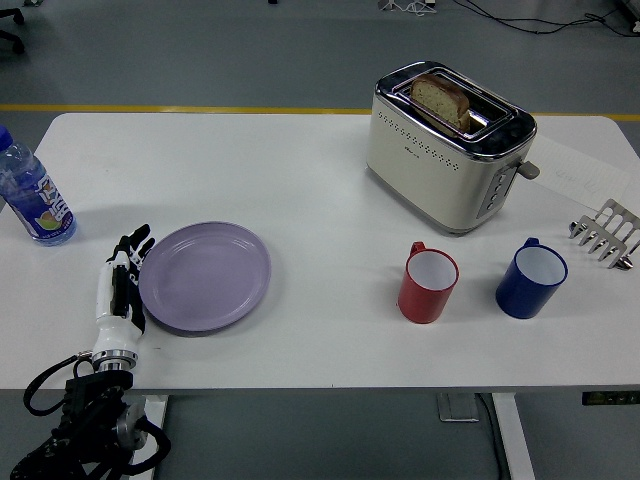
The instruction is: Push plate across desktop
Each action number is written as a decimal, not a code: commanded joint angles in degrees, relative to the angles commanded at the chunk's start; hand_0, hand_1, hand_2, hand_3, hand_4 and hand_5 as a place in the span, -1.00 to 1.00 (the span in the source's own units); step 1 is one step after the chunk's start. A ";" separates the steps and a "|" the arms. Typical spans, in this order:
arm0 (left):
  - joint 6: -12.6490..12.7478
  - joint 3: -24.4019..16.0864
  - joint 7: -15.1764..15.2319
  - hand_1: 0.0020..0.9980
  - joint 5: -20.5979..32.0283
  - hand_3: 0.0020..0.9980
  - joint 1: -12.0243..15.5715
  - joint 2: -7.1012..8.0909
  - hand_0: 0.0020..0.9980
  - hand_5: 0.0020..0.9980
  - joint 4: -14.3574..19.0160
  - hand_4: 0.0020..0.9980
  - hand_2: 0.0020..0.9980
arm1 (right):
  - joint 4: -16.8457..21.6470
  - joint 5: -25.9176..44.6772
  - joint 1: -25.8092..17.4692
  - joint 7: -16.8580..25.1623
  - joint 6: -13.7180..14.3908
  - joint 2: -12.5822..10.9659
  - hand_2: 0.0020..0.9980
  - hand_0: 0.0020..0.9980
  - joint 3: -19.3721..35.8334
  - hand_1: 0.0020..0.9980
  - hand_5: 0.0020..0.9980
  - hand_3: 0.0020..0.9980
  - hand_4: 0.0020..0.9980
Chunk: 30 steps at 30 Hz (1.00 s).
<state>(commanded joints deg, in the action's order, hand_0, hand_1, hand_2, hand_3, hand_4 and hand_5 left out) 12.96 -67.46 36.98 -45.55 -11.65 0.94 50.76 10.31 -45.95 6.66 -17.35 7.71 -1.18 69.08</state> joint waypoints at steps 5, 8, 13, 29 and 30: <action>0.12 1.39 0.00 0.75 1.21 0.53 0.05 -0.02 0.76 1.00 0.67 -0.05 0.75 | 0.00 0.17 -0.08 0.07 -0.01 -0.04 0.16 0.03 -0.17 -0.04 -0.33 0.09 -0.62; 0.20 2.11 0.00 0.75 1.77 0.53 -0.16 -0.02 0.76 1.00 0.82 -0.06 0.75 | 0.00 0.19 -0.08 0.11 -0.02 -0.07 0.16 0.03 -0.21 -0.04 -0.33 0.09 -0.62; 0.26 4.22 0.00 0.76 2.58 0.53 -0.75 0.17 0.77 1.00 0.96 -0.06 0.75 | 0.00 0.42 -0.05 0.16 0.00 -0.07 0.16 0.03 -0.33 -0.04 -0.34 0.09 -0.62; 0.90 14.41 0.00 0.76 7.36 0.55 -2.48 1.23 0.77 0.98 1.37 -0.07 0.76 | 0.00 1.21 -0.46 0.27 0.11 -0.09 0.16 0.03 -0.89 -0.04 -0.34 0.09 -0.62; 0.90 14.92 0.00 0.76 7.53 0.55 -2.54 1.30 0.77 0.98 1.52 -0.07 0.76 | 0.00 1.26 -0.52 0.27 0.12 -0.09 0.16 0.03 -0.91 -0.04 -0.34 0.09 -0.62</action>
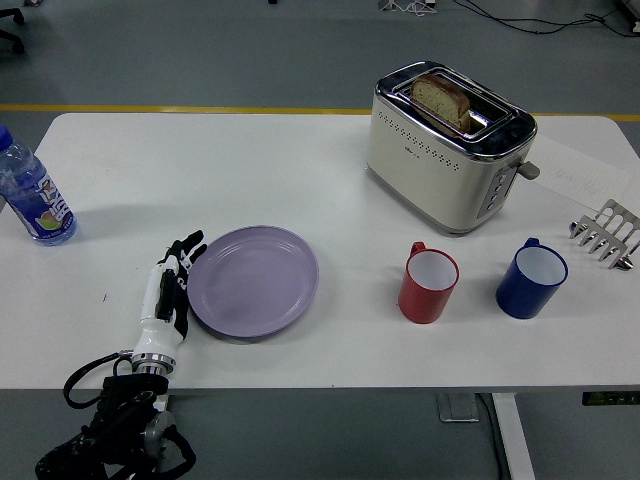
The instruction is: Push plate across desktop
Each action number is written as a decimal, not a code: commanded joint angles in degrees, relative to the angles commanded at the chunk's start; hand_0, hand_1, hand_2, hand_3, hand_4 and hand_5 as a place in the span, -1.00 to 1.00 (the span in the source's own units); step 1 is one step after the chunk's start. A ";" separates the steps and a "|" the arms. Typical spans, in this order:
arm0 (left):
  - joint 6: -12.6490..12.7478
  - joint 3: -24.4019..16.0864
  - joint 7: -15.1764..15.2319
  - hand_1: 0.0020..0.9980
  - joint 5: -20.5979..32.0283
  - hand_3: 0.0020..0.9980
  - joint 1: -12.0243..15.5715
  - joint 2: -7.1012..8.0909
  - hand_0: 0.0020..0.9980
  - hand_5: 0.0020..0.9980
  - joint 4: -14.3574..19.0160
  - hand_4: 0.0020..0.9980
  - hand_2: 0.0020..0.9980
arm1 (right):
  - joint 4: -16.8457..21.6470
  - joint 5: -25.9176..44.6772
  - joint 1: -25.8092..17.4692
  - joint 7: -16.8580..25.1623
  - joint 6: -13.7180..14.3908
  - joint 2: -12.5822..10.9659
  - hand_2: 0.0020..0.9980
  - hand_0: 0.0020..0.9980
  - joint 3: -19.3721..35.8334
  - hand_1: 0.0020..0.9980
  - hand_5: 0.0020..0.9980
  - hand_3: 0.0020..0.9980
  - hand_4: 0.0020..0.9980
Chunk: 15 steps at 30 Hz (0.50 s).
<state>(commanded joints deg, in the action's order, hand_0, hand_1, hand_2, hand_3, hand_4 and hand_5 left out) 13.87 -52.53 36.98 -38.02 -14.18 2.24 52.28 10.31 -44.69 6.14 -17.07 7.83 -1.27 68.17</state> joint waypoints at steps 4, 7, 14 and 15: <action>-0.01 1.48 0.00 0.76 0.36 0.56 -0.15 0.24 0.77 0.97 0.56 -0.07 0.76 | 0.00 -0.07 -0.06 -0.02 0.02 -0.01 0.16 0.04 -0.02 -0.04 -0.34 0.09 -0.62; -0.03 1.93 0.00 0.76 0.42 0.56 -0.18 0.31 0.77 0.97 0.81 -0.06 0.76 | 0.00 -0.10 -0.10 -0.03 0.03 -0.01 0.16 0.04 0.00 -0.04 -0.34 0.09 -0.62; -0.16 5.34 0.00 0.76 1.64 0.56 -0.70 0.84 0.77 0.95 1.89 -0.07 0.77 | 0.00 -0.37 -0.21 -0.06 -0.01 -0.04 0.16 0.04 0.15 -0.04 -0.34 0.09 -0.62; -0.18 5.96 0.00 0.76 1.83 0.56 -0.83 0.96 0.77 0.95 2.09 -0.07 0.77 | 0.00 -0.40 -0.23 -0.05 -0.02 -0.05 0.16 0.04 0.16 -0.04 -0.34 0.09 -0.62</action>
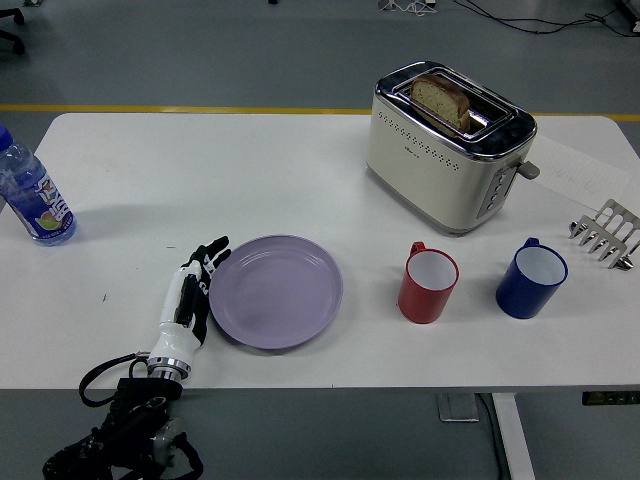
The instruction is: Push plate across desktop
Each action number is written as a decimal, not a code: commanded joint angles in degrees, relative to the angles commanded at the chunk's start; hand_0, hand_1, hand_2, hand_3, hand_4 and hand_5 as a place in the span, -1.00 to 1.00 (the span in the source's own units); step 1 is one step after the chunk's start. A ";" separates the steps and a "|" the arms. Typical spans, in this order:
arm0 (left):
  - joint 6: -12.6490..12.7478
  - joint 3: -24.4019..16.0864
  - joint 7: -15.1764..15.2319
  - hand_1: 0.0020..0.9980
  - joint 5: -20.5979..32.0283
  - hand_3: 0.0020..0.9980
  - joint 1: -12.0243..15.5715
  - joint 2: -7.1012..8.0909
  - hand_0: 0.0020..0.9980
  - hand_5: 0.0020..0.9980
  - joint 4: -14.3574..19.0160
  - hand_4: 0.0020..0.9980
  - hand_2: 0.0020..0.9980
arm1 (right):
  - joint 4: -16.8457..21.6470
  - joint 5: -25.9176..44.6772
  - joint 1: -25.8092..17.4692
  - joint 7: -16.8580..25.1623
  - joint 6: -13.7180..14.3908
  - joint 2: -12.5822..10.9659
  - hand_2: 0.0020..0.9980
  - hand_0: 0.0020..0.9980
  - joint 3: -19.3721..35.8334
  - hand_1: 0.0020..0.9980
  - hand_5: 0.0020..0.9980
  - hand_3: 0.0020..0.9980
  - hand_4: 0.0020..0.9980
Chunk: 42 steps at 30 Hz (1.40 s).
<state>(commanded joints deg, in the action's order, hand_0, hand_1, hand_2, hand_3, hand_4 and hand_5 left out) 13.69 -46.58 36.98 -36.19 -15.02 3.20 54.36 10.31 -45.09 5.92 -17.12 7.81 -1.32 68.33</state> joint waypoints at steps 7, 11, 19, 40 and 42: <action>-0.10 2.59 0.00 0.76 0.54 0.56 -0.73 0.47 0.77 0.95 1.25 -0.07 0.77 | 0.00 0.43 -0.03 0.12 -0.02 -0.01 0.16 0.04 -0.18 -0.04 -0.34 0.09 -0.62; -0.12 4.02 0.00 0.76 1.06 0.56 -1.20 0.78 0.76 0.95 1.86 -0.07 0.77 | 0.00 0.50 0.01 0.15 -0.04 -0.03 0.16 0.04 -0.19 -0.04 -0.34 0.09 -0.62; -0.12 8.20 0.00 0.76 2.25 0.56 -2.61 1.62 0.76 0.95 3.37 -0.06 0.77 | 0.00 0.64 0.11 0.22 -0.05 -0.03 0.16 0.03 -0.19 -0.04 -0.34 0.09 -0.62; 0.88 -0.21 0.00 0.75 0.90 0.56 -0.61 0.71 0.76 0.94 3.28 -0.07 0.77 | 0.00 0.81 0.21 0.26 0.03 0.07 0.16 0.03 -0.34 -0.04 -0.34 0.09 -0.62; 1.06 -3.13 0.00 0.75 0.22 0.55 0.09 0.38 0.75 0.94 3.19 -0.07 0.77 | 0.00 0.70 0.26 0.27 0.04 0.06 0.16 0.03 -0.25 -0.04 -0.34 0.09 -0.62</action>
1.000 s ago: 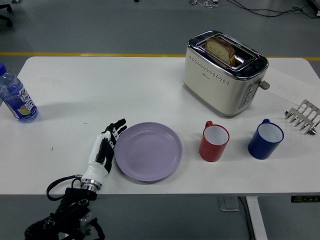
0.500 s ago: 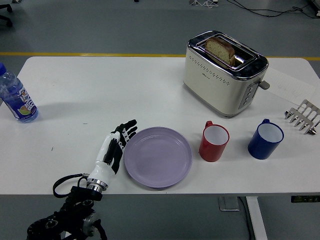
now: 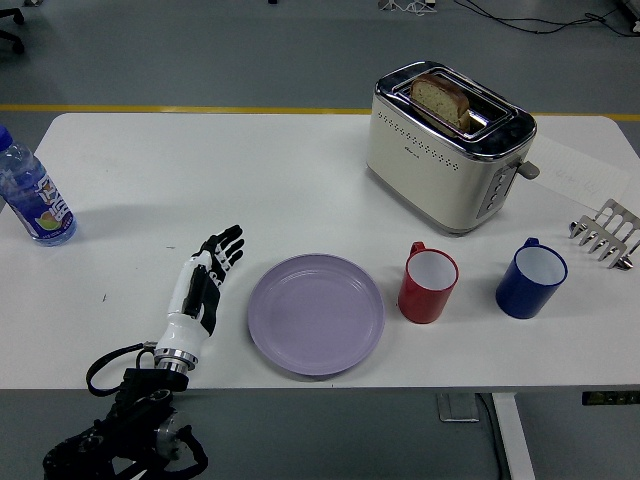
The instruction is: Push plate across desktop
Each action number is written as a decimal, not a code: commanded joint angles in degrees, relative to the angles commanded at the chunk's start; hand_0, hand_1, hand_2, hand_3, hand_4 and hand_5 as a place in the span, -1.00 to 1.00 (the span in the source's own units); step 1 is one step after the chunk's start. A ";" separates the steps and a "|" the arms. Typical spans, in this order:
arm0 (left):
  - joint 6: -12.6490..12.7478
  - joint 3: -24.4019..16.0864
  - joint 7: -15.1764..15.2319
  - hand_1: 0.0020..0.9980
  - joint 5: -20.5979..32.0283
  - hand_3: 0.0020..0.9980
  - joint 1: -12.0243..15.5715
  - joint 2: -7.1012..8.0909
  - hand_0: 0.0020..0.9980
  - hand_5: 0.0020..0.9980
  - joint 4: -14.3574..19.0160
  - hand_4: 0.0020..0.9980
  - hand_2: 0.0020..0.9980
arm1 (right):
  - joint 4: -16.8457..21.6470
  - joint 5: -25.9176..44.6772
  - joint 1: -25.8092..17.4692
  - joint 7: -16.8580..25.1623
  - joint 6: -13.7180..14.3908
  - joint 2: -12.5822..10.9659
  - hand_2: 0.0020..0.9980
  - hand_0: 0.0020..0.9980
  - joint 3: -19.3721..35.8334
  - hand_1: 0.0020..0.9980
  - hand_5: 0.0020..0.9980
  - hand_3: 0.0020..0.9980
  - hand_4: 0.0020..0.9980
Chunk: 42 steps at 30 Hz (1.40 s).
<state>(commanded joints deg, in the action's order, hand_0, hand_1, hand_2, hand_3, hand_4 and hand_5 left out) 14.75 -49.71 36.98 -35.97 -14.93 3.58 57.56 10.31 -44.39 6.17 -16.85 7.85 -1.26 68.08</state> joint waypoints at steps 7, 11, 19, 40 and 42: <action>-0.09 -10.39 0.00 0.72 -3.22 0.55 2.32 -0.35 0.73 0.95 -0.10 -0.06 0.75 | 0.00 -0.06 0.11 0.09 0.04 -0.13 0.16 0.03 0.21 -0.04 -0.34 0.09 -0.62; -0.77 -16.78 0.00 0.67 -4.31 0.52 3.16 0.07 0.67 0.95 -0.06 -0.06 0.70 | 0.00 0.03 0.11 0.13 0.07 -0.17 0.16 0.03 0.27 -0.04 -0.34 0.09 -0.62; -4.27 -29.64 -1.35 0.63 -5.29 0.47 5.57 1.59 0.65 0.97 1.68 -0.06 0.67 | 0.00 -0.19 -0.03 0.12 0.10 -0.21 0.17 0.04 0.69 -0.04 -0.34 0.09 -0.62; -6.37 -40.34 -6.06 0.56 -5.41 0.42 9.92 2.60 0.59 1.00 2.98 -0.04 0.60 | 0.00 -1.63 -0.56 -0.07 0.03 -0.24 0.17 0.03 1.80 -0.04 -0.34 0.10 -0.62; -6.41 -40.26 -6.13 0.56 -5.45 0.42 9.77 2.59 0.59 1.00 2.99 -0.03 0.60 | 0.00 -1.52 -0.49 -0.04 0.06 -0.23 0.17 0.03 1.76 -0.04 -0.34 0.10 -0.62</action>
<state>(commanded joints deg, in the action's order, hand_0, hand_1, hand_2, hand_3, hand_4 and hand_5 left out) 8.34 -89.97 30.85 -41.42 -5.16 6.17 60.55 10.31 -45.91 5.69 -16.90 7.91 -1.49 69.84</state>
